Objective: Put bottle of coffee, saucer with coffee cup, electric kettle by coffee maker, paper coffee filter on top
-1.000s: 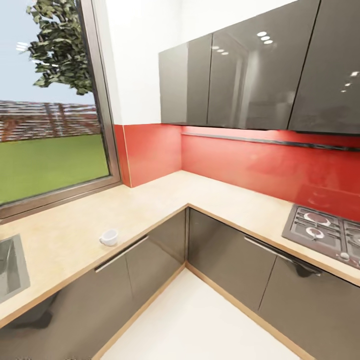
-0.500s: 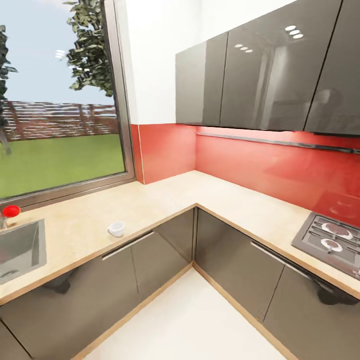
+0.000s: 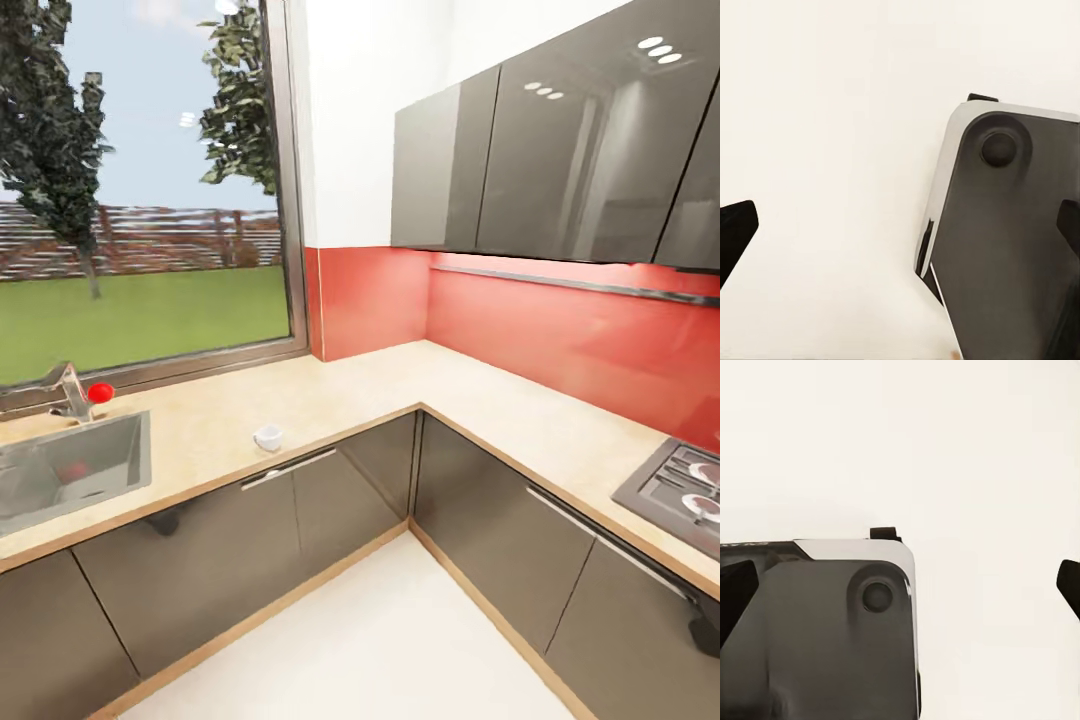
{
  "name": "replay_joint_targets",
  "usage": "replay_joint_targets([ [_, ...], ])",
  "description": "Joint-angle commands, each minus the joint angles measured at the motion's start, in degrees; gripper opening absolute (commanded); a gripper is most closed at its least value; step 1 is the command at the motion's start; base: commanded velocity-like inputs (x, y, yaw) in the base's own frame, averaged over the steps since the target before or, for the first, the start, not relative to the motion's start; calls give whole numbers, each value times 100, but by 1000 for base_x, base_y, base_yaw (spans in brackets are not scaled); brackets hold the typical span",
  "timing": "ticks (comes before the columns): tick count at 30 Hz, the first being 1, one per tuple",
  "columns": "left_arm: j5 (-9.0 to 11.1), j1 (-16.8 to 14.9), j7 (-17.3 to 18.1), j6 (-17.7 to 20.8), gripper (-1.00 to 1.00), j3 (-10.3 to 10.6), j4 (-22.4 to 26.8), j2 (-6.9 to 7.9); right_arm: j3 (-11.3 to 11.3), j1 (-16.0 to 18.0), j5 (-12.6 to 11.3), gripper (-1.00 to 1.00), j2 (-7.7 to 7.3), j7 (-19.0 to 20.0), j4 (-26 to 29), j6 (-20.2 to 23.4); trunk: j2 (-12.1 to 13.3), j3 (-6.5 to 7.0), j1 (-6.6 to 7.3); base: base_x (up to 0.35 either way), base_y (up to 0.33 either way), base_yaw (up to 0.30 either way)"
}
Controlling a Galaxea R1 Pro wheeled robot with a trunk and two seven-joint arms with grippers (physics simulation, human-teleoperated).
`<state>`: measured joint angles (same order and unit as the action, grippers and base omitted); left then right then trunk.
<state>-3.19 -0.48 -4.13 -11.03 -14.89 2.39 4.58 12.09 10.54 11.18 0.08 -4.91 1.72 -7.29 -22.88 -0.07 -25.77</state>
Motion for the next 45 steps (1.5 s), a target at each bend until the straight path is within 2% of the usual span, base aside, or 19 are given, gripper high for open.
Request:
replay_joint_targets([
  [1,-35,-4,-17,-22,100,-23,-11,0,48,1,60,100,1,-19,-5,-18,-4,-2,-2,-12,-9,279],
  [17,-40,-4,-11,-31,100,-23,-10,-1,48,1,60,100,1,-19,-5,-18,-4,-2,-2,-1,-1,279],
  [31,-37,-4,-15,-40,100,-22,-10,1,48,1,60,100,1,-19,-5,-18,-4,-2,-2,59,-204,279],
  [45,-40,-4,38,-12,100,11,-8,11,47,1,65,100,9,-19,-5,-18,-4,-2,-2,5,-14,279],
])
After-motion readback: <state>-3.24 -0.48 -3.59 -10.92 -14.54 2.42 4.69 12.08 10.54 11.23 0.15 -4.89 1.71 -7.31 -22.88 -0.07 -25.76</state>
